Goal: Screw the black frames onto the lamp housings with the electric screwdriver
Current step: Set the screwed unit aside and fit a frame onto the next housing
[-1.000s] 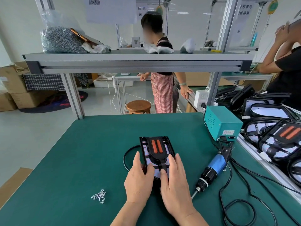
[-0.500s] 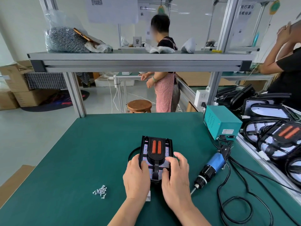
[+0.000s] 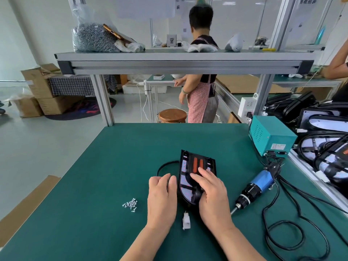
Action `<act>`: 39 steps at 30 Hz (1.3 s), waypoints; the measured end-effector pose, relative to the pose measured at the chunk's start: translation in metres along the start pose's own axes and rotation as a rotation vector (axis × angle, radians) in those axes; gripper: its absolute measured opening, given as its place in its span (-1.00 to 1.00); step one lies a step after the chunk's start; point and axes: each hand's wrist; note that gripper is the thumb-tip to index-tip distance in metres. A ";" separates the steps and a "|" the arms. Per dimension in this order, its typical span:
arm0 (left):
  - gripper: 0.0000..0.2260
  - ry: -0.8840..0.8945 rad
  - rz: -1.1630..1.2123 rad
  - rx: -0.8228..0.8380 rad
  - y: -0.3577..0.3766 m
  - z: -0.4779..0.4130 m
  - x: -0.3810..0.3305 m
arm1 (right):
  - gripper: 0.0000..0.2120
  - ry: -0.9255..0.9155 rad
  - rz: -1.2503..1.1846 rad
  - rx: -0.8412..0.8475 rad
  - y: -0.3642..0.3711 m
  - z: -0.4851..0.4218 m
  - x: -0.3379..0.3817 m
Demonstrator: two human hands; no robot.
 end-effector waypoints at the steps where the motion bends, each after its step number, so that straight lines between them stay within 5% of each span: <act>1: -0.75 0.009 -0.020 -0.022 -0.007 -0.003 0.002 | -0.38 0.002 -0.009 -0.008 0.000 0.000 0.000; 4: -0.92 0.044 -0.142 -0.065 -0.030 -0.015 0.013 | -0.40 0.003 -0.031 -0.001 0.001 -0.001 -0.001; 8: -0.85 -0.052 -0.361 -0.017 -0.070 -0.028 0.029 | -0.42 -0.006 -0.061 0.010 0.001 -0.001 -0.002; 17: -0.89 -0.162 -0.443 0.231 -0.113 -0.037 0.041 | -0.46 -0.101 -0.050 -0.071 0.004 0.003 -0.001; 27: -0.83 -0.008 -0.626 0.323 -0.109 -0.036 0.035 | -0.47 -0.107 -0.048 -0.086 -0.002 0.012 0.003; 33: -0.82 0.031 -0.271 0.038 -0.099 -0.025 0.024 | -0.54 -0.145 0.025 -0.050 -0.009 0.011 0.012; 39: -0.81 0.107 0.221 0.062 -0.051 -0.020 -0.020 | -0.54 -0.159 0.051 -0.014 -0.017 0.023 0.016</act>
Point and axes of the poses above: each hand's wrist, its own z-axis away from the middle knuckle, its own y-axis out of the palm, x = y × z, and after that the axes turned 1 degree about -z, right-handed
